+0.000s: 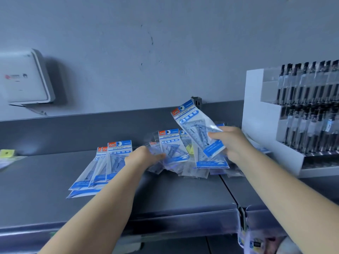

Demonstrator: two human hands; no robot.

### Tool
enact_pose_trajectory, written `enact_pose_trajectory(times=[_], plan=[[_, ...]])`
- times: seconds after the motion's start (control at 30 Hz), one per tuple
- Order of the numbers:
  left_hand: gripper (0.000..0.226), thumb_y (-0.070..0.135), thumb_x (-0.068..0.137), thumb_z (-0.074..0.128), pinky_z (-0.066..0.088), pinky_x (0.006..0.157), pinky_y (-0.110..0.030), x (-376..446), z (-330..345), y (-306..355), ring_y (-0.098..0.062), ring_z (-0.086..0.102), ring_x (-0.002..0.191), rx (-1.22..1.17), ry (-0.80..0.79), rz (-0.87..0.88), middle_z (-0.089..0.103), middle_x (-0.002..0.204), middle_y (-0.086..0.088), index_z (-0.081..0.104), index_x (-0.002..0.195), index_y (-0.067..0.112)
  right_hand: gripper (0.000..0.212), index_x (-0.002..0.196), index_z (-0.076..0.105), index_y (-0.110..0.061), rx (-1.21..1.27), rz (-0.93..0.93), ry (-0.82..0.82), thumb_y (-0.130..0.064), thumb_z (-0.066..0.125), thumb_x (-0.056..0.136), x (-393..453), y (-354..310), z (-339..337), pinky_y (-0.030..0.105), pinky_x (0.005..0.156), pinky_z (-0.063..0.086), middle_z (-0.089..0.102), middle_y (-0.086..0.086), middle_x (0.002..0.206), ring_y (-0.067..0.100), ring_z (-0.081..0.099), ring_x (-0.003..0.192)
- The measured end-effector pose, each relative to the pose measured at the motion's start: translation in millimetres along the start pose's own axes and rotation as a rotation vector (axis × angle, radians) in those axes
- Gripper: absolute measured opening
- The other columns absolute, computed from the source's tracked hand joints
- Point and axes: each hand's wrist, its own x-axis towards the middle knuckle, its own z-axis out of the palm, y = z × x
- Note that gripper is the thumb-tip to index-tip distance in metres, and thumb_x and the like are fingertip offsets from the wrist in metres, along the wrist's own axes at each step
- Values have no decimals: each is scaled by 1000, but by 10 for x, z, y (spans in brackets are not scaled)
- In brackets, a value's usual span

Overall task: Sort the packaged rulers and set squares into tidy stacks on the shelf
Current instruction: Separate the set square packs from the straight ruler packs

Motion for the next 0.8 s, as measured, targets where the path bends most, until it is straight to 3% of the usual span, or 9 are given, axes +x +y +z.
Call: enact_pose_trajectory(times=[0.1,0.17,0.3,0.4,0.47,0.53,0.63,0.8], plan=[[61,60,71,67,43,75,-34,51,5,-32,-33,62,89,-168,-37,-3,64,83,-15,64,91,3,24,104,64,-4,107,85,-60,0,66,81,-34,99,187,31,63,47,63,10,79,23,59,67],[47,52,72,71,40,73,-31,41,-17,-64,-28,55,77,-223,-54,-13,55,67,-5,63,84,7,18,97,65,-5,172,135,-90,3,63,81,-62,151,288,30,62,46,61,10,79,22,58,67],[34,32,77,74,40,68,-28,-6,-74,-89,-24,52,74,-376,-48,3,58,80,-6,66,94,4,16,78,57,-8,186,209,-138,7,61,80,-156,217,451,30,57,51,63,10,76,23,61,63],[11,13,82,68,40,64,-23,-79,-179,-109,-16,48,61,-569,-6,50,57,74,-6,65,92,9,19,75,53,-9,165,193,-149,8,61,80,-230,214,550,26,49,51,61,11,71,20,62,54],[13,6,83,66,39,49,-13,-128,-281,-201,-10,46,55,-715,27,93,56,67,-5,63,95,10,19,78,56,-8,135,156,-174,10,61,79,-291,195,646,26,48,53,64,11,75,21,64,58],[12,3,84,65,36,40,-12,-176,-392,-347,-8,49,49,-815,50,98,56,64,-3,61,93,9,20,82,59,-7,101,105,-216,12,61,78,-352,158,779,32,57,55,66,13,80,24,65,65],[12,1,85,63,42,39,-15,-225,-576,-622,-2,50,35,-932,77,88,56,67,-4,60,95,8,20,86,59,-8,48,44,-263,10,62,78,-415,93,1045,33,58,54,66,12,82,23,65,66],[13,1,87,63,47,40,-15,-196,-906,-1199,-1,52,35,-1004,151,38,57,68,-5,60,97,9,23,96,59,-5,33,-79,-314,9,65,78,-484,8,1627,29,63,55,67,9,85,20,65,70]])
